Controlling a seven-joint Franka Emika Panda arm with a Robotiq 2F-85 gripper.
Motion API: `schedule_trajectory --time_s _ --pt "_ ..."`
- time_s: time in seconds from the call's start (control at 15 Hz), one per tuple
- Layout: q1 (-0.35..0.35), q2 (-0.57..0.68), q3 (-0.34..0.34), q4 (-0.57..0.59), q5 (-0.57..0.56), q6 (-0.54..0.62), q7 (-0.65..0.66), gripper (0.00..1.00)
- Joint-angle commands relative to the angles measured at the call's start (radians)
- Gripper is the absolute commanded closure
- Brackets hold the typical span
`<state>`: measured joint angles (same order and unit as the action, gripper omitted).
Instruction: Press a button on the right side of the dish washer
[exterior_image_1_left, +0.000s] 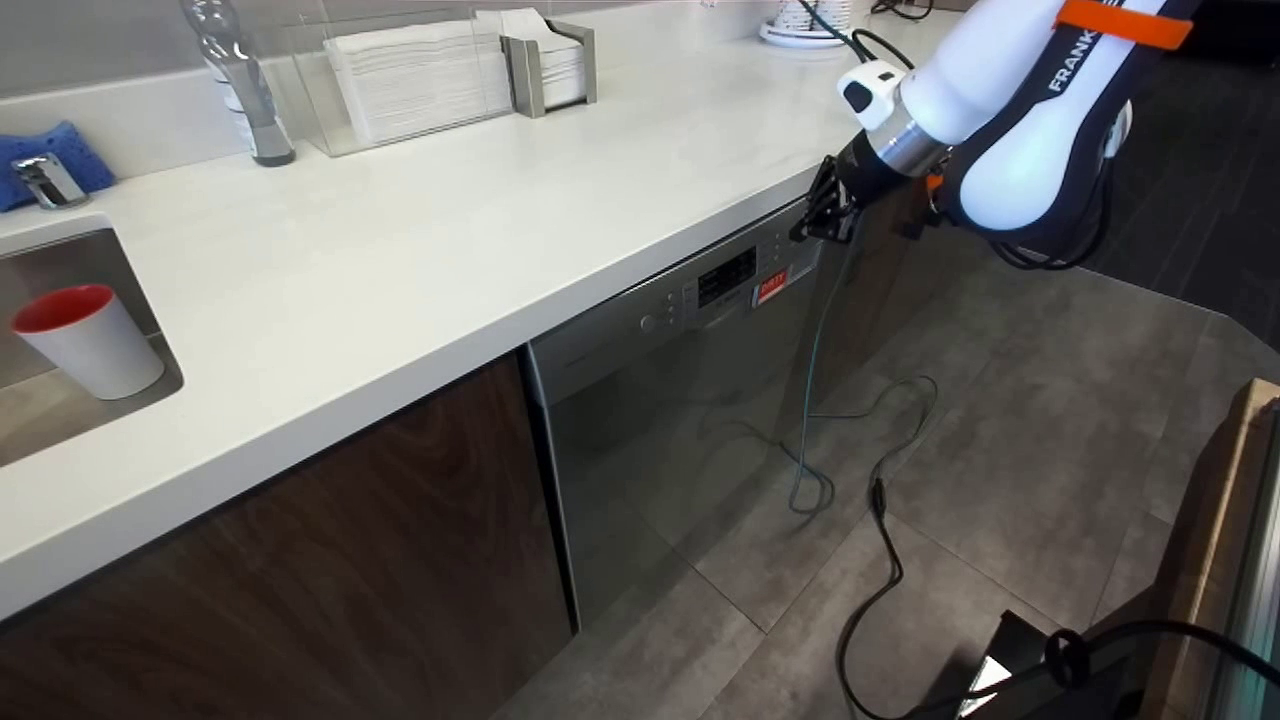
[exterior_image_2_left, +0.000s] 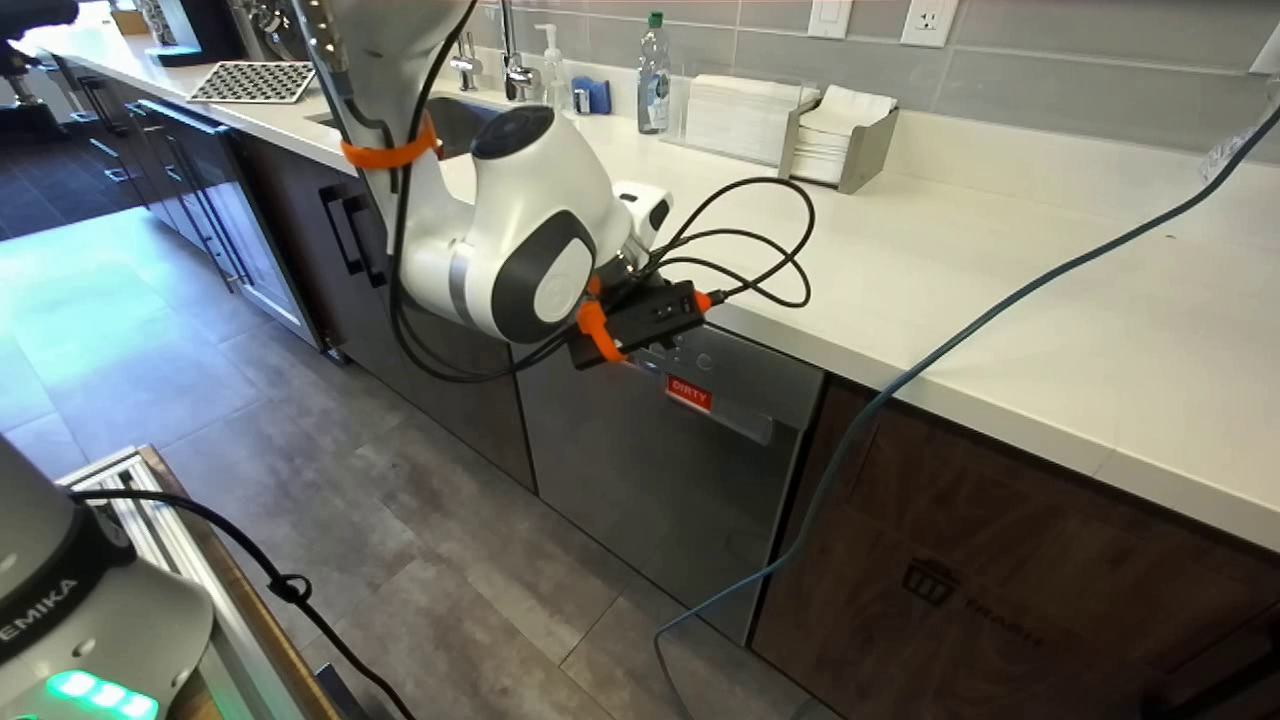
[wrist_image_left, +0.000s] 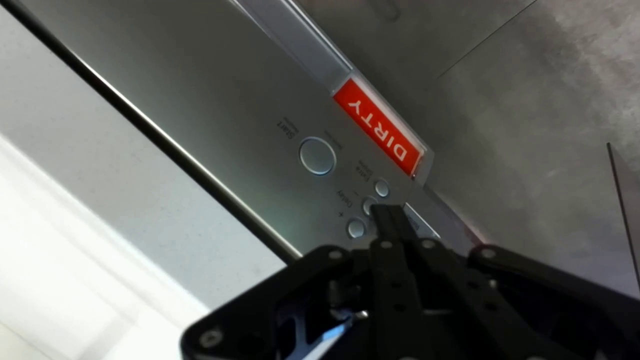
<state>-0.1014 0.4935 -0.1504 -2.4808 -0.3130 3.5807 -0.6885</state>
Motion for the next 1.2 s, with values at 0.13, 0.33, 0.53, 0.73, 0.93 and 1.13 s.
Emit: schedule_trajectory --time_s 0.13,0.33,0.53,0.73,0.93,1.13 --pt "-0.023 0.046 0.014 0.037 -0.041 0.040 0.055 1.00" --pt "-0.020 0.067 0.010 0.055 -0.038 0.051 0.061 1.00" --pt "-0.017 0.082 0.006 0.071 -0.037 0.062 0.068 1.00" --pt "-0.013 0.090 0.001 0.082 -0.036 0.063 0.071 1.00" --pt "-0.012 0.090 -0.002 0.084 -0.036 0.060 0.071 1.00" --pt "-0.011 0.089 -0.006 0.083 -0.034 0.060 0.070 1.00"
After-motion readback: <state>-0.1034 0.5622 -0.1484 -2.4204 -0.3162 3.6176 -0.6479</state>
